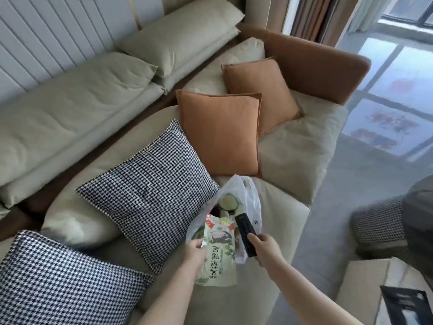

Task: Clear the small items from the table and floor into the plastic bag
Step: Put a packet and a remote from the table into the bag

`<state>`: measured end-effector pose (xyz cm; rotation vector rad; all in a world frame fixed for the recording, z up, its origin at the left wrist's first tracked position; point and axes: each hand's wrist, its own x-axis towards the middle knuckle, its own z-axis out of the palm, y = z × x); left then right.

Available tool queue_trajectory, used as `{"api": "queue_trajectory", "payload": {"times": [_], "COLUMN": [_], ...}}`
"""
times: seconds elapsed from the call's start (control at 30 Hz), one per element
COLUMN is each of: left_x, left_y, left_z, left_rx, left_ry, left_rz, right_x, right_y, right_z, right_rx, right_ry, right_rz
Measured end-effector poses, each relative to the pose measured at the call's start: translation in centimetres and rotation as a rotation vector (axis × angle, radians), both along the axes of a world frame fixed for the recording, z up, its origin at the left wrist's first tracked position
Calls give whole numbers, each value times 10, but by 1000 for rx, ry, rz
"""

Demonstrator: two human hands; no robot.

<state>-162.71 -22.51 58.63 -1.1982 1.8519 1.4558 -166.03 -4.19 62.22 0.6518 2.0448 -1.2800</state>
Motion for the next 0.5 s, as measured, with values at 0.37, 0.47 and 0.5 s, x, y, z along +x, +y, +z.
{"api": "queue_trajectory", "payload": {"times": [0.37,0.47,0.5], "left_x": [-83,-94,-94], "left_y": [4,6,7], "left_z": [-82,-102,-105], "left_rx": [-45,-62,-75], "left_ry": [-35,-30,-24], "left_rz": [-73,-82,-89], "right_x": [-74,-86,-87], "right_y": [-29,-32,-32], "right_z": [-99,-118,-119], "right_rx": [-38,-87,-92], "right_ry": [-40,-86,-88], "right_rz": [84,55,56]}}
